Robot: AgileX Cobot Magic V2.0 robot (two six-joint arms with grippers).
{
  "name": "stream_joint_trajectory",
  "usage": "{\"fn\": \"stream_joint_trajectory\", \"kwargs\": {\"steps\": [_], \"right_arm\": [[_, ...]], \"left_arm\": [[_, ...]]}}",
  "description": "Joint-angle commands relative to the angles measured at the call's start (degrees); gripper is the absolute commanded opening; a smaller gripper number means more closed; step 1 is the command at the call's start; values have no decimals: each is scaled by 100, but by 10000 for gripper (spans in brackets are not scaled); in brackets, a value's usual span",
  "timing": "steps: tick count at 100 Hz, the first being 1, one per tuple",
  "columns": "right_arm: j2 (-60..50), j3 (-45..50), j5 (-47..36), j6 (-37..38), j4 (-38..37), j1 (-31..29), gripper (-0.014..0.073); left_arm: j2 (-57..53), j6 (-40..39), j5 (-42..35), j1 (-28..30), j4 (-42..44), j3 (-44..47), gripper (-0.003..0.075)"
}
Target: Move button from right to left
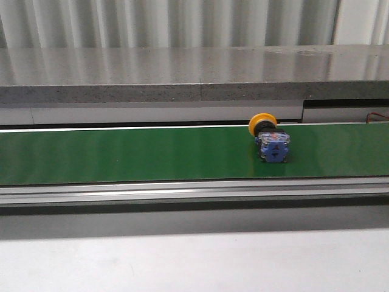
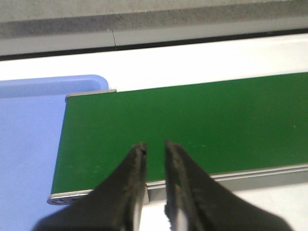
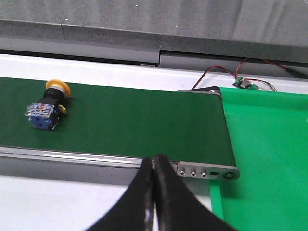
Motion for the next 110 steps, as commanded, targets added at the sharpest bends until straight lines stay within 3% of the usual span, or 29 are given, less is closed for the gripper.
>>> {"fn": "stream_joint_trajectory", "kwargs": {"steps": [1,11,18,41,58,74,110], "right_arm": [[64,-146,-427,-50,-52,-4,-67],[64,-146,-427,-50,-52,-4,-67],[64,-146,-427,-50,-52,-4,-67],[64,-146,-427,-50,-52,-4,-67],[64,-146,-427,-50,-52,-4,-67],[64,-146,-427,-50,-52,-4,-67],[64,-146,-427,-50,-52,-4,-67]], "left_arm": [[432,-63,-95,-41,-95,-410,307],[756,-63,77,-41,-95,-599,503],[929,-63,55,-41,-95,-639,554],[1388,-63,-284,-41,-95,-639,554],[1700,-63,-389,-41,-745,-700,554],[2210,-28,67,-90,-1471,-1110,554],[3813,-63,523,-1608,-2042,-2432,554]]}}
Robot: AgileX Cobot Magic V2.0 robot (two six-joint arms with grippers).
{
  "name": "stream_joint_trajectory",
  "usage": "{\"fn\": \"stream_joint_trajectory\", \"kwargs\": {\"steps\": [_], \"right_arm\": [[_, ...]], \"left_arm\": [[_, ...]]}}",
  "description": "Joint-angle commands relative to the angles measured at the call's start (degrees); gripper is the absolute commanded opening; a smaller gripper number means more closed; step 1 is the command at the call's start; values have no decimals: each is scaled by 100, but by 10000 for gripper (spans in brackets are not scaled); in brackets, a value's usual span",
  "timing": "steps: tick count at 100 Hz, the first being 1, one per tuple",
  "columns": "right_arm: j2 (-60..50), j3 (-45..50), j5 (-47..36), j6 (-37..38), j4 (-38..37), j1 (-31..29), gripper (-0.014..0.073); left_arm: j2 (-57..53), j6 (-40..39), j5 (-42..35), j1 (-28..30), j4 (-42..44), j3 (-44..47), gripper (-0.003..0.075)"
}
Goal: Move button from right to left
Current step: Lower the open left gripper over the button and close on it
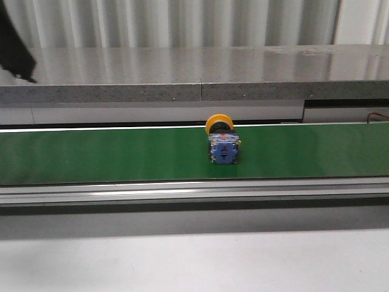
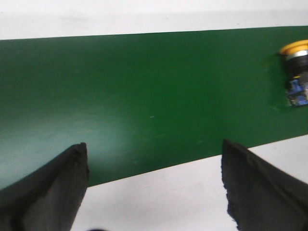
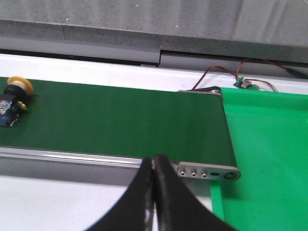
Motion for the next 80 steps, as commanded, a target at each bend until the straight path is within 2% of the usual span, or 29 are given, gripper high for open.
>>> {"fn": "stream_joint_trajectory", "kwargs": {"steps": [1,30,69,80], "right_arm": [[64,-146,-427,-40,-52,-4,-67],[64,-146,-427,-40,-52,-4,-67],[64,-146,-427,-40,-52,-4,-67],[64,-146,-427,-40,-52,-4,-67]], "left_arm": [[300,-63,-190,-394,-349,-531,554],[1538,-364,17,-1163,-663,-1576,553],[2729,-1112,790,-1474,-427,-2872,546],[2935,-1470,975,-1638,-100,-3187,546]]}}
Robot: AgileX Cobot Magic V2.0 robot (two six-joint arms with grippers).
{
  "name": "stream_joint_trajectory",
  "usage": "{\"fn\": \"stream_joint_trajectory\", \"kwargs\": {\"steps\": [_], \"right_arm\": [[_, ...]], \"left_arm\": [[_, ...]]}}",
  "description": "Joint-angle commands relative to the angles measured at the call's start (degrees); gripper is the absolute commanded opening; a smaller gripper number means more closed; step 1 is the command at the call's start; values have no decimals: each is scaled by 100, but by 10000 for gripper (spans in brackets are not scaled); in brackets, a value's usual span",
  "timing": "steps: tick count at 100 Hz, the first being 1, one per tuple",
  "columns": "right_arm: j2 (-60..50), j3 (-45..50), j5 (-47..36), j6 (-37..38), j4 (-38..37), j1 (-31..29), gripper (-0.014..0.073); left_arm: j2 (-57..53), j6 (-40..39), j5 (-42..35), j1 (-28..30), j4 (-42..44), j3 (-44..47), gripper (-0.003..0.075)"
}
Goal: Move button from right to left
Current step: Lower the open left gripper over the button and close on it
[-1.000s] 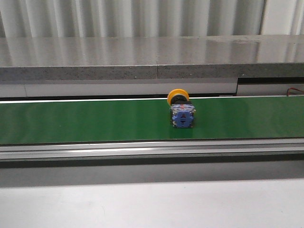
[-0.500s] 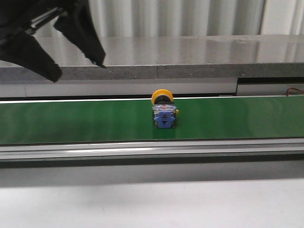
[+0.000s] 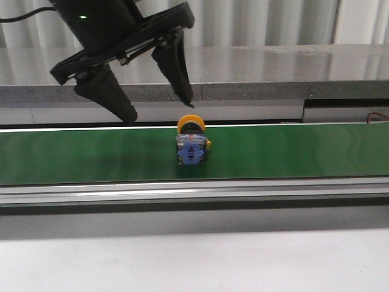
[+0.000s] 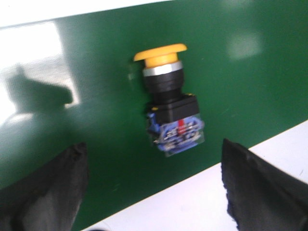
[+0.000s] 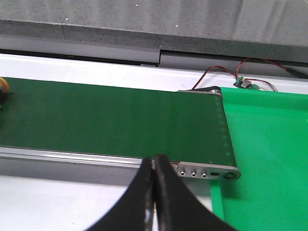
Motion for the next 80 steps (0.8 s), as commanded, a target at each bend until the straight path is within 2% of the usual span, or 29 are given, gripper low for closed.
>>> {"fn": "stream_joint_trajectory", "kwargs": {"steps": [1,17,28,45,51,65,80], "right_arm": [[64,-146,-427,-40,-52,-4,-67],[64,-146,-427,-40,-52,-4,-67],[64,-146,-427,-40,-52,-4,-67],[64,-146,-427,-40,-52,-4,-67],[64,-146,-427,-40,-52,-4,-67],[64,-146,-427,-40,-52,-4,-67],[64,-146,-427,-40,-52,-4,-67]], "left_arm": [[-103,-371,60,-163,160,-422,546],[248,-608,540,-338,494,-835,546],[423,-761,540,-385,587,-945,546],[562,-1353,738,-399,1568,-948,545],[562,-1355,708,-399,1641,-948,533],[562,-1364,626,-399,1616,-948,446],[562,-1367,751,-399,1616,-948,252]]}}
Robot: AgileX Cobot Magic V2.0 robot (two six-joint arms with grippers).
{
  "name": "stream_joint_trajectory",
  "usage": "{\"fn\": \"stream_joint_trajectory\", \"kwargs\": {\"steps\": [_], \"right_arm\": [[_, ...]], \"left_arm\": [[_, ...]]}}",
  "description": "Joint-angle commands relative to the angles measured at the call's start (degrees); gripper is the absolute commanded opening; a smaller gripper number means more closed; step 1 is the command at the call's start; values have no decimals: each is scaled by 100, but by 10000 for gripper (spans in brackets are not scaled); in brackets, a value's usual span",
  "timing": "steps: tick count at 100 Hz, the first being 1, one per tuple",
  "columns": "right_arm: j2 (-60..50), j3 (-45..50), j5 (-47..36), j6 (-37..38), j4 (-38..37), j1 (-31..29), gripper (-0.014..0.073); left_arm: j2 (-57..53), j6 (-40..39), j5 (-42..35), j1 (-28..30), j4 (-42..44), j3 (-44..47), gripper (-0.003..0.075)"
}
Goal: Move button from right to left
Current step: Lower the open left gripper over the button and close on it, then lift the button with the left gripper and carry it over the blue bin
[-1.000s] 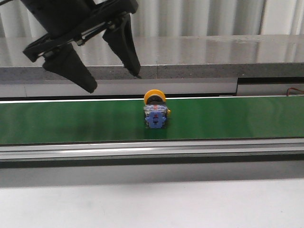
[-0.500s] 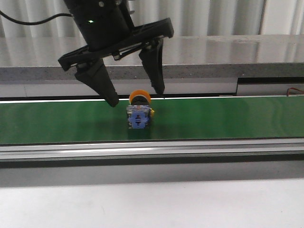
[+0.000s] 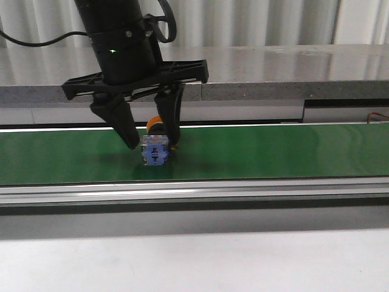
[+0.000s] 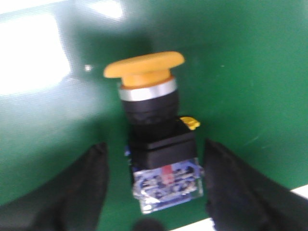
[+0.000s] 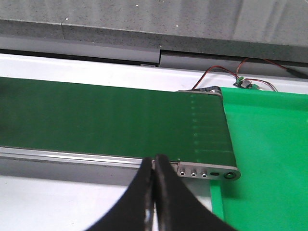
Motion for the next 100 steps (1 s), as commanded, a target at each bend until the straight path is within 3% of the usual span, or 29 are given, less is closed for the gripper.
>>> {"fn": "stream_joint_trajectory", "kwargs": {"steps": [1,10,20,66,100], "right_arm": [[64,-146,-427,-40,-52,-4,-67],[64,-146,-427,-40,-52,-4,-67],[64,-146,-427,-40,-52,-4,-67],[64,-146,-427,-40,-52,-4,-67],[64,-146,-422,-40,-52,-4,-67]], "left_arm": [[-302,-65,6,-31,-1,-184,233],[-302,-65,20,-31,-1,-184,127],[-302,-65,20,-31,9,-184,80],[-836,83,576,144,310,-444,76],[-1349,1106,1204,1163,382,-444,76]]}}
